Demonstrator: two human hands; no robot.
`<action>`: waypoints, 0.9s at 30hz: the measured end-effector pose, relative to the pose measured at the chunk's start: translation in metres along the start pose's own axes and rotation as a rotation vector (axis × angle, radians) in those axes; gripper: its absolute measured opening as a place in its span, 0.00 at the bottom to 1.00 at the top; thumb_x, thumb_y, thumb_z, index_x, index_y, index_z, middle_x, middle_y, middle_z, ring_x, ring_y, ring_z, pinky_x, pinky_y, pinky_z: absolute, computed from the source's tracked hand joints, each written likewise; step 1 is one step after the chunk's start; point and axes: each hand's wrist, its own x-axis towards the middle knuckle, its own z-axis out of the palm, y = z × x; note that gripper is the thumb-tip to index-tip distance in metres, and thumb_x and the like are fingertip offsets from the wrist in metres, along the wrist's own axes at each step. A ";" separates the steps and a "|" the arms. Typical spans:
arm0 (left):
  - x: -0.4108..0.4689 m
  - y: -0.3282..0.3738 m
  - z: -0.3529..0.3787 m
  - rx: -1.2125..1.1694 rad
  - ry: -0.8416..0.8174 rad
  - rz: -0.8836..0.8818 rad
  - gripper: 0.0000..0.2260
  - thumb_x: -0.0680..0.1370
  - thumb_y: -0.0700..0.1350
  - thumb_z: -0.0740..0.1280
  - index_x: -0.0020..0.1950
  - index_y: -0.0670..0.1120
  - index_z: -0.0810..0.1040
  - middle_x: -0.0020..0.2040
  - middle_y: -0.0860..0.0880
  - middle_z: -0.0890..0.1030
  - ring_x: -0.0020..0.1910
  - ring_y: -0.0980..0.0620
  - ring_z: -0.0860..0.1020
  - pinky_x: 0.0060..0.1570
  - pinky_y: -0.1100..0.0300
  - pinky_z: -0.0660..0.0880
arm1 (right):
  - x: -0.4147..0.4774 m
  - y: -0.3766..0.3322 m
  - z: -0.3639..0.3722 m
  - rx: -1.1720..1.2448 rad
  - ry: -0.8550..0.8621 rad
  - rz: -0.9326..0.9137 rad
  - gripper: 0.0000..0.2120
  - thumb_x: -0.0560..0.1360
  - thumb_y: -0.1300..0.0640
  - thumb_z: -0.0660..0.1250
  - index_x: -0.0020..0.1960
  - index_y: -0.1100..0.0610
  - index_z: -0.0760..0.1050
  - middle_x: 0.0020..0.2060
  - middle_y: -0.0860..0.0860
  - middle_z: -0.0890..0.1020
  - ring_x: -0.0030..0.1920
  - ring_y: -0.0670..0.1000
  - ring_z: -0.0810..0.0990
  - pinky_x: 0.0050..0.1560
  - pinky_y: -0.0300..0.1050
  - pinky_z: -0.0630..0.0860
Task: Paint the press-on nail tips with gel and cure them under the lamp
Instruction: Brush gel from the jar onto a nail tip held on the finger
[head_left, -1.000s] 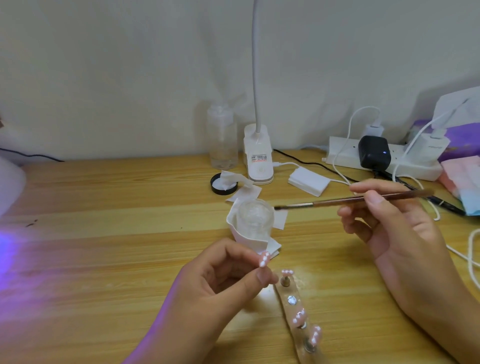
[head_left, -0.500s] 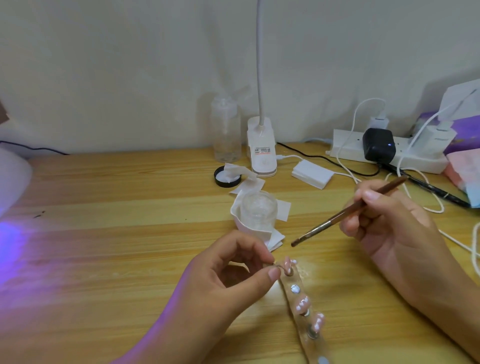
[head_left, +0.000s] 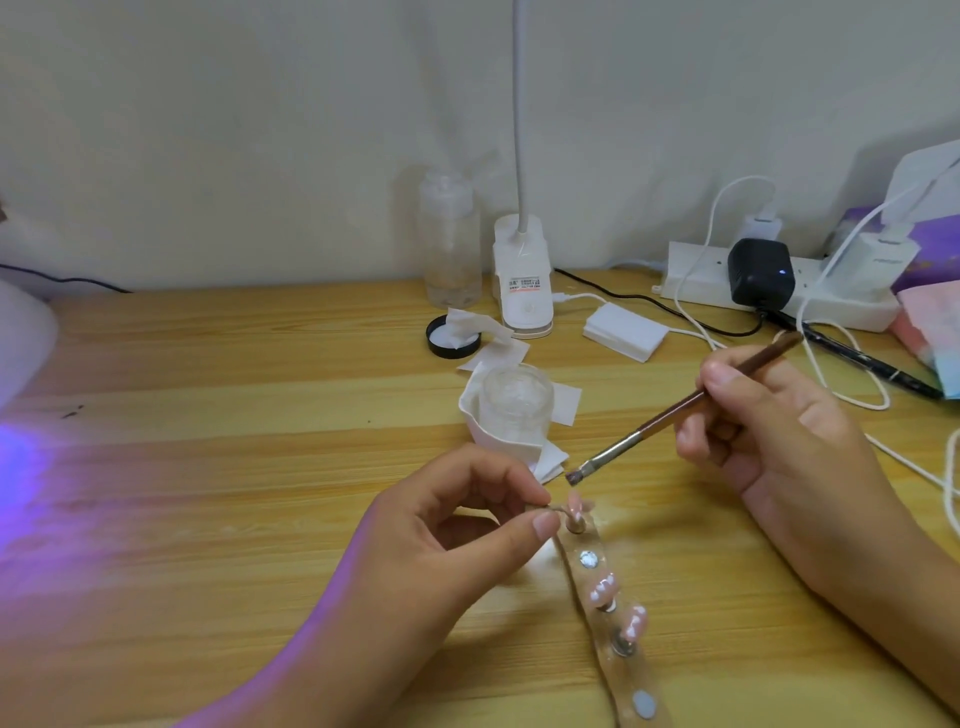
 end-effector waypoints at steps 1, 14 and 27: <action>0.000 0.000 0.000 0.001 0.002 -0.001 0.10 0.63 0.55 0.75 0.41 0.53 0.82 0.39 0.53 0.82 0.35 0.56 0.76 0.36 0.67 0.74 | 0.000 -0.001 0.000 0.015 0.011 -0.004 0.06 0.70 0.53 0.66 0.44 0.54 0.75 0.26 0.51 0.77 0.28 0.46 0.77 0.33 0.36 0.77; 0.000 0.001 -0.001 0.020 0.004 0.010 0.09 0.65 0.55 0.75 0.43 0.54 0.83 0.42 0.50 0.86 0.41 0.56 0.83 0.39 0.68 0.76 | 0.003 0.000 -0.004 0.123 -0.097 0.014 0.10 0.74 0.59 0.62 0.39 0.52 0.81 0.31 0.53 0.80 0.33 0.49 0.80 0.36 0.39 0.78; 0.000 0.002 -0.001 0.002 0.004 0.012 0.07 0.66 0.54 0.74 0.41 0.54 0.82 0.39 0.51 0.86 0.39 0.59 0.81 0.39 0.69 0.75 | 0.002 0.003 -0.004 0.049 -0.103 0.021 0.05 0.69 0.62 0.57 0.42 0.59 0.71 0.31 0.54 0.80 0.32 0.49 0.80 0.36 0.38 0.78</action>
